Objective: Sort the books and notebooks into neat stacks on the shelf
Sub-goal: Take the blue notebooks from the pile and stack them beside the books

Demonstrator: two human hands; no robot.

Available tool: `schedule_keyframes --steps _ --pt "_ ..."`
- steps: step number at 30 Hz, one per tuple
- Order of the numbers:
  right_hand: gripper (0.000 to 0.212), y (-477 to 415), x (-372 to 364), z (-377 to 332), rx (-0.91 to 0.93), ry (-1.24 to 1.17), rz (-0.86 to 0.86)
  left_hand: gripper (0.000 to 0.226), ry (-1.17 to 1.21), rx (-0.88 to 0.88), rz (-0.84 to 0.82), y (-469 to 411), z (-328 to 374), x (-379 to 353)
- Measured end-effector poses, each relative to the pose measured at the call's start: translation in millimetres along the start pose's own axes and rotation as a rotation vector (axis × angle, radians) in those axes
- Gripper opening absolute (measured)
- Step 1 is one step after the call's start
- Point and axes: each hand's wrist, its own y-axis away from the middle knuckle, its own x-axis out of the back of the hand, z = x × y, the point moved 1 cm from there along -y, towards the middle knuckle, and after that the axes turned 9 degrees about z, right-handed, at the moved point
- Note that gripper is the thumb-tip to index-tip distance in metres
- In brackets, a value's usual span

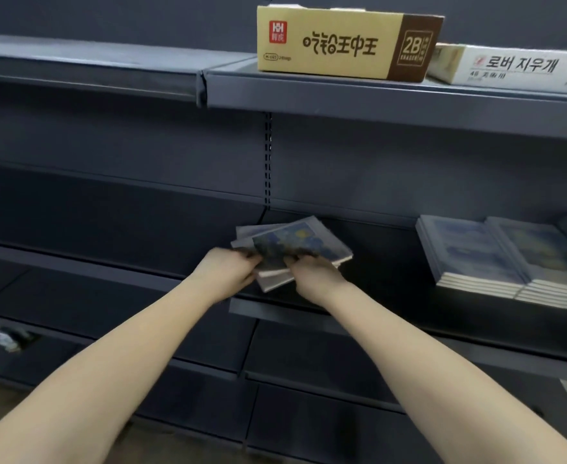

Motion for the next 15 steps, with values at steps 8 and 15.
schedule_keyframes --steps 8,15 --pt "0.052 30 4 49 0.109 -0.156 0.001 0.048 -0.025 -0.174 0.048 3 24 -6" --pt "0.093 35 27 37 0.085 0.035 -0.3 0.029 -0.09 -0.173 -0.426 -26 46 37"
